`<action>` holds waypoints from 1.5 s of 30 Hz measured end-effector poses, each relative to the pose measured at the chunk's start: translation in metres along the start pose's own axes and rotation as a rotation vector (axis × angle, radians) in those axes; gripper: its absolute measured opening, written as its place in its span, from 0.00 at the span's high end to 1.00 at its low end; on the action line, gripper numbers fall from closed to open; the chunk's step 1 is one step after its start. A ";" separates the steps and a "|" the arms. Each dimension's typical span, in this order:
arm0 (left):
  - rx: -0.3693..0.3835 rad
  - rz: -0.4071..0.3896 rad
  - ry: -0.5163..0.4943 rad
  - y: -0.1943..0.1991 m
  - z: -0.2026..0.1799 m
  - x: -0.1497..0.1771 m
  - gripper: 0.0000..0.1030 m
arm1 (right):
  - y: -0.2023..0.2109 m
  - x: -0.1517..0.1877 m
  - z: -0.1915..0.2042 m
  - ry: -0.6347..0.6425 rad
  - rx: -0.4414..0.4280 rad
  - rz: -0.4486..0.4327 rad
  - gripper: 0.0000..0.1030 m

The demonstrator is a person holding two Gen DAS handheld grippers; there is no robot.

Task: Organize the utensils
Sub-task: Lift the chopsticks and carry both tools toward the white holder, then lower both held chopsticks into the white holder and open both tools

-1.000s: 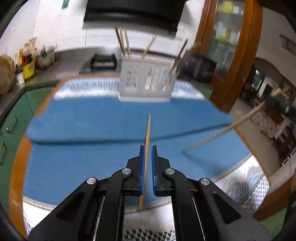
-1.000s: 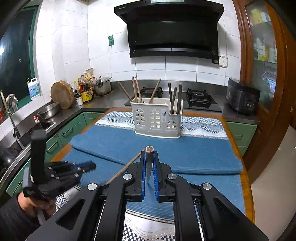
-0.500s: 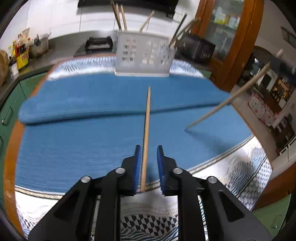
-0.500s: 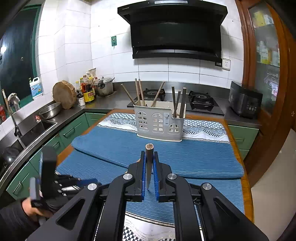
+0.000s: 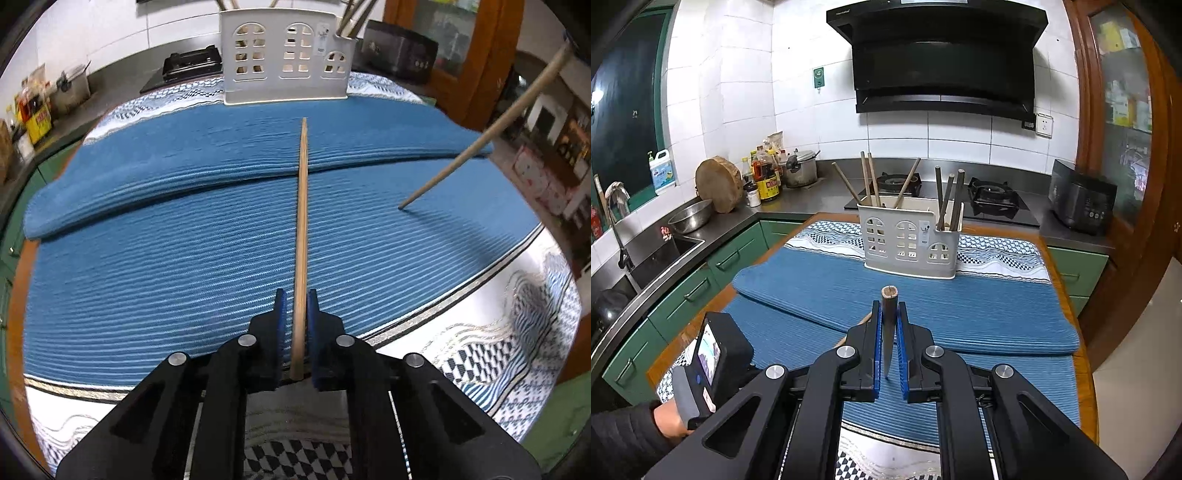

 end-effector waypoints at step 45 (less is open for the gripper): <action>0.074 -0.423 0.092 0.129 0.050 -0.190 0.95 | 0.007 -0.193 -0.081 0.035 0.147 -0.123 0.93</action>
Point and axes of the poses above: each gripper's, at about its wrist camera, not at the fingertips, and y roughly against the way its jaws point, z to its left, x to its underside, the point moved 6 cm from there along -y, roughly the way its jaws point, and after that the axes turned 12 degrees about -x, right-handed, at the moved point
